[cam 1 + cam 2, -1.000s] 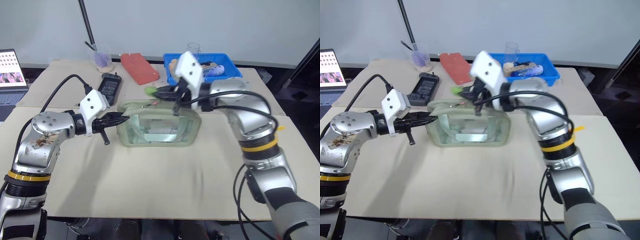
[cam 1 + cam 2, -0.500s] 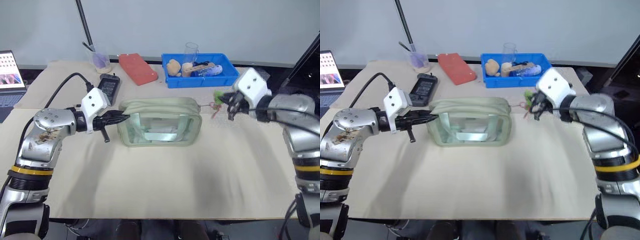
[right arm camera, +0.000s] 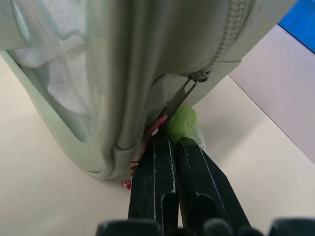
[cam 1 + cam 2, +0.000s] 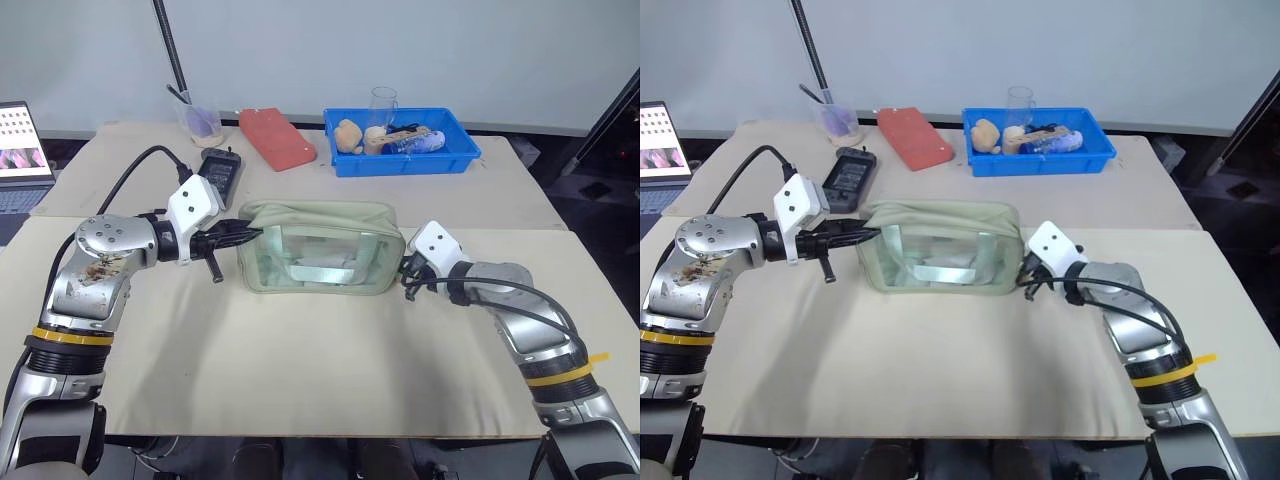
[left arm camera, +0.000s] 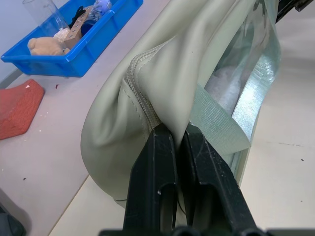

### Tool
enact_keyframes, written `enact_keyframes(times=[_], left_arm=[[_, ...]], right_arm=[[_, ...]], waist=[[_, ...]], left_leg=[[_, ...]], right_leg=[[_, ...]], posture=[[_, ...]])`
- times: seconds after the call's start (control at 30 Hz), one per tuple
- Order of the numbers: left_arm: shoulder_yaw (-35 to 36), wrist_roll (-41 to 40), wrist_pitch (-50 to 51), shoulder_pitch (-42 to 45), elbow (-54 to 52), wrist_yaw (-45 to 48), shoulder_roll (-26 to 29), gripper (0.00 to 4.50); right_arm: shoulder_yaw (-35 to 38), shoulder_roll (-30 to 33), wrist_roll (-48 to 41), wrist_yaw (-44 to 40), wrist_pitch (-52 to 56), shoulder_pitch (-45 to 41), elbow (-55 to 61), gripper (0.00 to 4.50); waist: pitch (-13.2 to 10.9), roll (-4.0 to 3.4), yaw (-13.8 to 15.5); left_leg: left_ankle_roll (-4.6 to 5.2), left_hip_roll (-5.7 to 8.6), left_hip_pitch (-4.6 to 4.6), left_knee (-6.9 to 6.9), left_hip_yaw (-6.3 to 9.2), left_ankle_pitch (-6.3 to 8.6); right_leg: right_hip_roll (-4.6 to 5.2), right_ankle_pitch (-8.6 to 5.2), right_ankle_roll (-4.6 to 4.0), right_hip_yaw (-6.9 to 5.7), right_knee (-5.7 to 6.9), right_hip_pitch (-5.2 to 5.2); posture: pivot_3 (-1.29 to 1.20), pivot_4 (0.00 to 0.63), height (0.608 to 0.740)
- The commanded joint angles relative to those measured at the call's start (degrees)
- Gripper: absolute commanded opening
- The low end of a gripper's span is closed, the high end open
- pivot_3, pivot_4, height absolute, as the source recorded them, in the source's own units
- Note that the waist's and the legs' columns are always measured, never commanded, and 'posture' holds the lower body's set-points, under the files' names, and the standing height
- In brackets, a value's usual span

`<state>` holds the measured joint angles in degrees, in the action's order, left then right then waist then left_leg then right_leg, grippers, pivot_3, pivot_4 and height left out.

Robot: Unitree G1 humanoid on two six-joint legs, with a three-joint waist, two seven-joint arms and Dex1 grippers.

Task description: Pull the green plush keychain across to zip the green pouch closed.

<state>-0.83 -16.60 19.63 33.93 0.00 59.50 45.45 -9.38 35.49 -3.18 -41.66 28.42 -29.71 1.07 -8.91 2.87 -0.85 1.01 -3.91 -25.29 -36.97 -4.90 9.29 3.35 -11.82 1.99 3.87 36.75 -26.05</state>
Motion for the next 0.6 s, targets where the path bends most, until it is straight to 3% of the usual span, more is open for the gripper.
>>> enact_keyframes(times=[0.03, 0.33, 0.37, 0.6], left_arm=[[2.04, -0.89, 0.23, -0.52, -0.19, 0.29, 0.65, 0.38], [13.65, -13.98, 15.08, 1.04, -1.15, 4.22, 7.65, 4.45], [15.07, -15.37, 16.98, 1.08, -1.38, 4.50, 8.94, 4.50], [22.46, -19.30, 23.70, -0.44, -2.24, 2.70, 15.05, 4.50]], right_arm=[[4.16, 4.23, 0.06, -2.06, -3.83, -3.63, -2.85, 0.98], [12.57, 18.00, -13.50, -21.39, -0.23, -8.58, 2.54, 4.09], [14.17, 18.42, -17.02, -22.36, 3.04, -9.68, 4.56, 4.43], [20.98, 16.76, -32.62, -17.77, 19.92, -14.01, 15.48, 4.48]], waist=[[0.00, 0.00, 0.02], [-0.06, -0.02, -0.34], [-0.07, -0.03, -0.44], [-0.09, -0.05, -0.51]], left_leg=[[0.00, 0.00, 0.00, 0.00, 0.00, 0.00], [0.03, -0.05, -0.05, 0.12, 0.03, 0.03], [0.04, -0.05, -0.04, 0.14, 0.02, 0.03], [0.02, -0.09, 0.01, 0.17, 0.04, 0.04]], right_leg=[[0.00, 0.00, 0.00, 0.00, 0.00, 0.00], [-0.05, -0.02, 0.14, 0.00, -0.02, -0.10], [-0.05, -0.04, 0.16, 0.00, -0.01, -0.10], [-0.04, -0.21, 0.04, -0.04, 0.03, -0.11]], posture=[[0.00, 0.150, 0.740], [0.00, 0.150, 0.740], [0.00, 0.150, 0.740], [0.00, 0.150, 0.740]])
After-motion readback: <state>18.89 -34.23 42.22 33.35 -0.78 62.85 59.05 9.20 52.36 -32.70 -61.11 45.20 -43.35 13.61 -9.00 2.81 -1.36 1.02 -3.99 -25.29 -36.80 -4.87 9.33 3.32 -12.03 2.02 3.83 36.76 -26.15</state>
